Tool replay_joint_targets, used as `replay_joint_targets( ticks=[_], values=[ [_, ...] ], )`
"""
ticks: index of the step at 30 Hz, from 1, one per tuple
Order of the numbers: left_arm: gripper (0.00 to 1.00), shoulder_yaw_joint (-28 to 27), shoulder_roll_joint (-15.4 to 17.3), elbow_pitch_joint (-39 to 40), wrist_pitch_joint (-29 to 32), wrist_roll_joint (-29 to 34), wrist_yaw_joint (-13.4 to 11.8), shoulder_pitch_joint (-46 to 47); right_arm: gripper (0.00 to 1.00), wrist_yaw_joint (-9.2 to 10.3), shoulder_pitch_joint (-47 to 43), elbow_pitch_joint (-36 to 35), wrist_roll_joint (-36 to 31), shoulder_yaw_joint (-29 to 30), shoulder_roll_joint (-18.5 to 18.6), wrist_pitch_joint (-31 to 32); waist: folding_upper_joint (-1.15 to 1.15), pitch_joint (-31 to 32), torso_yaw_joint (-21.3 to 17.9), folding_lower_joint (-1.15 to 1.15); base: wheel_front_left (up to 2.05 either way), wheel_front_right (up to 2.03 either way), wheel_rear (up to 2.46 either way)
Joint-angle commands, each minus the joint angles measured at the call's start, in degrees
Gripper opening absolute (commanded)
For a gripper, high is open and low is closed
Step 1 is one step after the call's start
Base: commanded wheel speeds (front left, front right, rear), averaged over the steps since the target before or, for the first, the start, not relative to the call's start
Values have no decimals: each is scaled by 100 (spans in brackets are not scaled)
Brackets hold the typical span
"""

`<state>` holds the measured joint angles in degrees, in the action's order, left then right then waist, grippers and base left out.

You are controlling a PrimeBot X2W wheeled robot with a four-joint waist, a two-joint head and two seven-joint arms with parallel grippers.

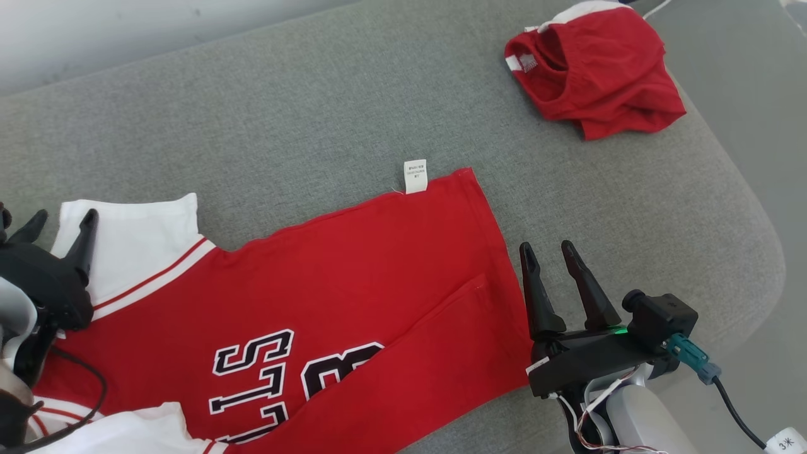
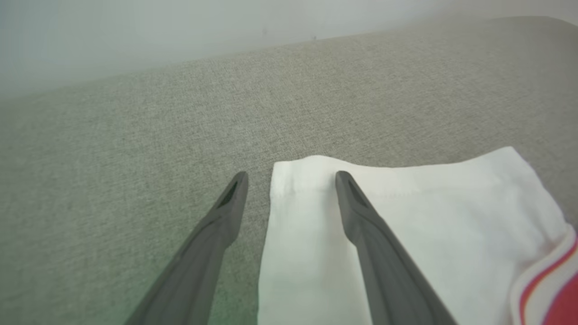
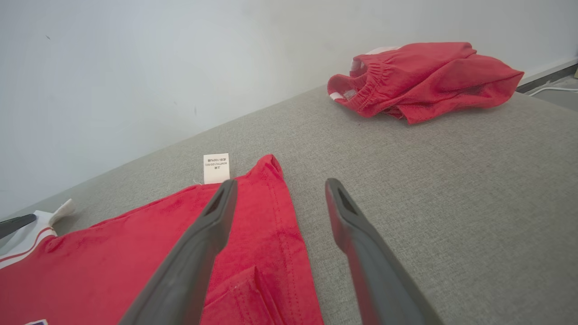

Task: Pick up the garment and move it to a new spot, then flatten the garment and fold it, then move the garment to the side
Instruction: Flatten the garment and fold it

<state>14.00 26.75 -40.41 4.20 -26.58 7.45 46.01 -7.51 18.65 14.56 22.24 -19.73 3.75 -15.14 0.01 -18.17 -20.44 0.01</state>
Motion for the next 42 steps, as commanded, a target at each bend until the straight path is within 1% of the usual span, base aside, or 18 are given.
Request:
replay_joint_targets(
  ticks=[1, 2, 4, 5, 6, 7, 8, 14, 21, 22, 24, 29, 34, 42],
  values=[
    [100, 28, 49, -127, -30, -16, 0, 87, 100, 4, 55, 0, 4, -5, -28, -7, -1, -98, -86, -1, 0, 0, 0],
    [100, 47, 65, -223, -16, -5, 0, 125, 100, 4, 57, -2, -2, -2, -31, -7, -1, -112, -94, -1, 0, 0, 0],
    [100, 127, -47, -382, -11, -228, 1, 209, 100, 4, 67, -6, -15, 8, -41, -7, -1, -133, -99, -1, 0, 0, 0],
    [96, 164, -51, -418, -11, -242, 1, 233, 100, 4, 71, 0, -20, 16, -39, -7, -1, -136, -91, -1, 0, 0, 0],
    [35, 235, -33, -443, -38, -254, 1, 265, 100, 4, 75, 8, -28, 21, -41, -7, -1, -137, -81, -1, 0, 0, 0],
    [13, 288, -26, -474, -63, -278, 1, 291, 100, 4, 79, 15, -37, 21, -44, -7, -1, -136, -70, -1, 0, 0, 0],
    [0, 349, -1, -492, -101, -265, 1, 329, 100, 4, 90, 29, -47, 7, -46, -7, -1, -136, -58, -1, 0, 0, 0],
    [0, 604, -26, -559, -432, -287, 0, 512, 100, 4, 343, 295, -131, -108, 76, -7, -1, -44, 74, -1, 0, 0, 0],
    [0, 885, -112, -308, -774, -372, 0, 476, 100, 4, 1107, 1240, -177, -187, 288, 29, -1, 94, 372, -1, 0, 0, 0],
    [0, 885, -112, -308, -774, -372, 0, 476, 100, 4, 1107, 1240, -177, -187, 288, 29, -1, 94, 372, -1, 0, 0, 0],
    [0, 926, -117, -201, -865, -390, 0, 421, 100, 4, 1336, 1527, -130, -214, 332, 100, -1, 110, 462, -1, 0, 0, 0],
    [0, 1011, -176, 144, -1018, -402, 0, 299, 100, 4, 1870, 2190, -18, -246, 405, 182, -1, 104, 689, -1, 0, 0, 0],
    [0, 1073, -227, 594, -1093, -388, -56, 175, 100, 4, 2331, 2854, 16, -225, 444, 173, -1, 80, 907, -1, 0, 0, 0],
    [0, 1145, -221, 1469, -985, -407, -232, -86, 100, 4, 2890, 3843, 83, -36, 442, 99, -1, 19, 1186, -1, 0, 0, 0]
  ],
)
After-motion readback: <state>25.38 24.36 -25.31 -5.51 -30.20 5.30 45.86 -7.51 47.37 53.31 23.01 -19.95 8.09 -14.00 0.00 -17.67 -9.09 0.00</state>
